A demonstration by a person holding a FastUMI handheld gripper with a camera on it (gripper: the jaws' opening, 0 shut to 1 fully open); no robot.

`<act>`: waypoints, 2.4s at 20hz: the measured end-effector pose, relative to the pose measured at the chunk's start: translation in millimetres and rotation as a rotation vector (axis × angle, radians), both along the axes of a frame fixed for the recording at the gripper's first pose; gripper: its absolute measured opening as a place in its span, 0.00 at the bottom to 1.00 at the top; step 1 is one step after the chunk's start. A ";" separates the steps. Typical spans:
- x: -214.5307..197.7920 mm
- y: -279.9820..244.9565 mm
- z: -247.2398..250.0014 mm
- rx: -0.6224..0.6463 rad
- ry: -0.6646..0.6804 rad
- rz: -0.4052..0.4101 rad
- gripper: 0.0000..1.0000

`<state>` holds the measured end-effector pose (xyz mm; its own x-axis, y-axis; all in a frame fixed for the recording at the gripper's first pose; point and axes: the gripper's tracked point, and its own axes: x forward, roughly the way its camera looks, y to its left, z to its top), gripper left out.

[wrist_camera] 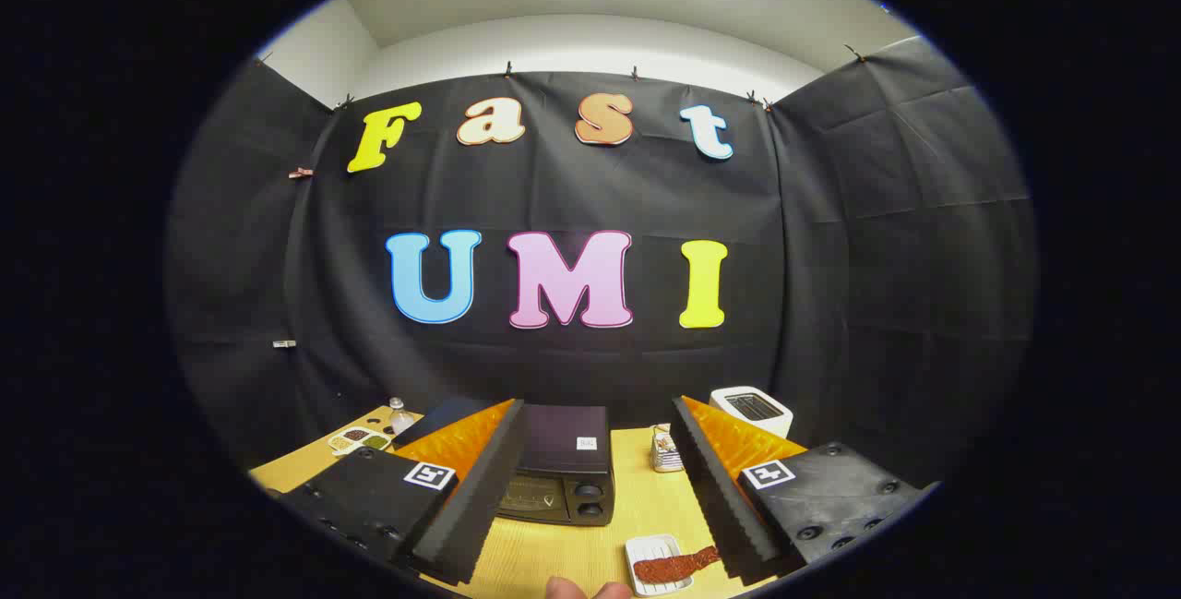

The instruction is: Open the toaster oven, put the food inside, and close the toaster oven door.

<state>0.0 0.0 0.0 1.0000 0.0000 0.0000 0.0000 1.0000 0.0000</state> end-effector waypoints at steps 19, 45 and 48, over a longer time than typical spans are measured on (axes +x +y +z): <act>16.1 -5.0 -11.4 0.003 0.017 0.014 0.97; 110.5 155.2 -180.4 0.017 0.309 0.040 0.97; 122.7 167.7 -195.1 0.035 0.333 0.040 0.97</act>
